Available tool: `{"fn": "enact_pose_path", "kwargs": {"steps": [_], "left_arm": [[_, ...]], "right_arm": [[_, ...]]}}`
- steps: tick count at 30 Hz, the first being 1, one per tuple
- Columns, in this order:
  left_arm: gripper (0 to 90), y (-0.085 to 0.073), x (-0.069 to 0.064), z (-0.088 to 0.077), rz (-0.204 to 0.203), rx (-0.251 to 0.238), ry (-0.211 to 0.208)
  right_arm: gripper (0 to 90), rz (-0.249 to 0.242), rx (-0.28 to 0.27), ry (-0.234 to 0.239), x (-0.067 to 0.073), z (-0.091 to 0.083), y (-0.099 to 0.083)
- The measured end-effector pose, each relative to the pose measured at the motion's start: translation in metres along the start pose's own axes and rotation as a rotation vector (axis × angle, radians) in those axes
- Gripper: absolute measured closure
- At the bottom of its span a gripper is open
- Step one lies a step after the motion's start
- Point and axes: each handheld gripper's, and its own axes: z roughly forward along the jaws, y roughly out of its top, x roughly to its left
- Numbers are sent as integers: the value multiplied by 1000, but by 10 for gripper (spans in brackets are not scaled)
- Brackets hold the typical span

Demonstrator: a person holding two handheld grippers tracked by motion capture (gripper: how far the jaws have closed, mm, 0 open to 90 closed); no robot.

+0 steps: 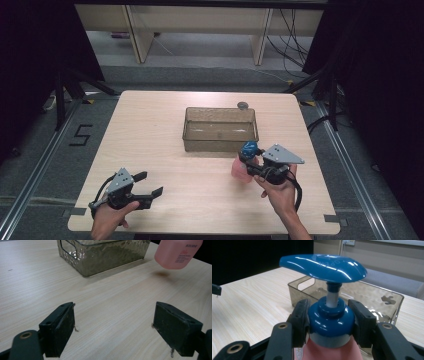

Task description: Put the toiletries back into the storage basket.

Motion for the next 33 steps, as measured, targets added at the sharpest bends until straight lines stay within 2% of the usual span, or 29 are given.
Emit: {"fn": "enact_pose_path", "kwargs": {"steps": [1, 5, 10, 26, 27, 30, 32, 33], "left_arm": [[171, 0, 0, 0, 0, 0, 0], [166, 0, 0, 0, 6, 15, 2], [166, -1, 1, 1, 7, 11, -7], [166, -1, 1, 1, 13, 9, -5], [166, -1, 1, 1, 13, 9, -5], [166, -1, 1, 1, 15, 11, -4], [166, 0, 1, 1, 12, 7, -6], [166, 0, 1, 1, 12, 7, -7]], "right_arm": [[537, -19, 0, 2, -2, 0, 1], [537, -3, 7, 5, -7, 3, 8], [537, -24, 0, 1, -12, 6, 22], [538, -32, 11, 11, -23, 16, 58], [538, -26, 5, -2, -23, 17, 60], [537, -19, 4, 5, -25, 20, 63], [538, -44, -7, -8, -30, 24, 67], [538, -33, 11, -1, -30, 24, 69]]}}
